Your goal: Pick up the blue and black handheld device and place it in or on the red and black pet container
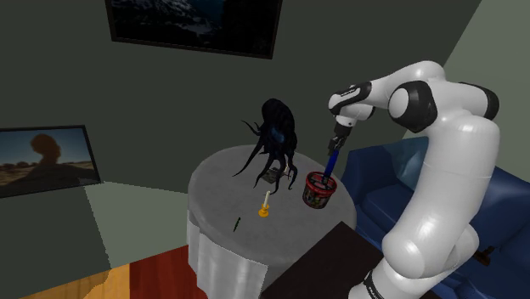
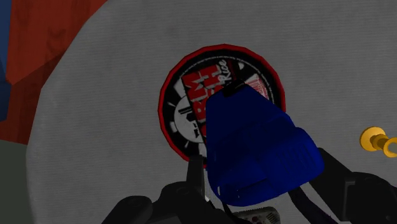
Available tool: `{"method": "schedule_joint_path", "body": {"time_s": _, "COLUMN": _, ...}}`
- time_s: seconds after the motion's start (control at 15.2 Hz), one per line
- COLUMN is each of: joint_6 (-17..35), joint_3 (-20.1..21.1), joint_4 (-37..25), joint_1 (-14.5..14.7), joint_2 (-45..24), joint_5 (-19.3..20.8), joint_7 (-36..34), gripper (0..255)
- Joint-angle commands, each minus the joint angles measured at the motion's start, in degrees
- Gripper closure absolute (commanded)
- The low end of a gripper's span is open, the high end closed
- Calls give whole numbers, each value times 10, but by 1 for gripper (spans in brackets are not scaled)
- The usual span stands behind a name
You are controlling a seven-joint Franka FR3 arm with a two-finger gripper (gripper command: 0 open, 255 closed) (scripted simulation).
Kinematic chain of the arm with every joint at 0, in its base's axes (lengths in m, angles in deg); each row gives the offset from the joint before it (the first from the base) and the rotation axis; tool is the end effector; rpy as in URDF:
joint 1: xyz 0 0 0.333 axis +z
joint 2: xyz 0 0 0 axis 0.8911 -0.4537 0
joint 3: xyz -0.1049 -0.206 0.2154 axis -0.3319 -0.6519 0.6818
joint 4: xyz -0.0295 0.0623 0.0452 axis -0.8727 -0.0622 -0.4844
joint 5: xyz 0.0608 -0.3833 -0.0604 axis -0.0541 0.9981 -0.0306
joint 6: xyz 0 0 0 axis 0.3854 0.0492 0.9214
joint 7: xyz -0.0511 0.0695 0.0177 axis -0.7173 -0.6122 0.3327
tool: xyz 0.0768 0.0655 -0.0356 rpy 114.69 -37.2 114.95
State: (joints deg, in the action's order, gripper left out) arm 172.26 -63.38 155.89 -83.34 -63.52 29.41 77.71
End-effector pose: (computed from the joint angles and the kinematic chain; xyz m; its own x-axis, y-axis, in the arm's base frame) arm 0.4673 -0.3965 0.3681 0.9971 0.0721 -0.0262 0.0702 -0.9951 -0.0690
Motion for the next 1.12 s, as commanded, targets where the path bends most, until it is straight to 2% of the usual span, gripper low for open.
{"method": "schedule_joint_path", "body": {"time_s": 0.0, "joint_6": 3, "joint_3": 1, "joint_4": 0, "joint_1": 0, "joint_2": -3, "joint_5": -1, "joint_7": 0, "gripper": 255}}
{"method": "schedule_joint_path", "body": {"time_s": 0.33, "joint_6": 3, "joint_3": 1, "joint_4": 0, "joint_1": 0, "joint_2": -3, "joint_5": -1, "joint_7": 0, "gripper": 255}}
{"method": "schedule_joint_path", "body": {"time_s": 0.4, "joint_6": 3, "joint_3": 1, "joint_4": 0, "joint_1": 0, "joint_2": -3, "joint_5": -1, "joint_7": 0, "gripper": 0}}
{"method": "schedule_joint_path", "body": {"time_s": 0.73, "joint_6": 3, "joint_3": 1, "joint_4": 0, "joint_1": 0, "joint_2": -3, "joint_5": -1, "joint_7": 0, "gripper": 0}}
{"method": "schedule_joint_path", "body": {"time_s": 0.99, "joint_6": -63, "joint_3": -4, "joint_4": -46, "joint_1": 1, "joint_2": 19, "joint_5": 11, "joint_7": -8, "gripper": 0}}
{"method": "schedule_joint_path", "body": {"time_s": 1.06, "joint_6": -63, "joint_3": -4, "joint_4": -46, "joint_1": 1, "joint_2": 19, "joint_5": 11, "joint_7": -8, "gripper": 0}}
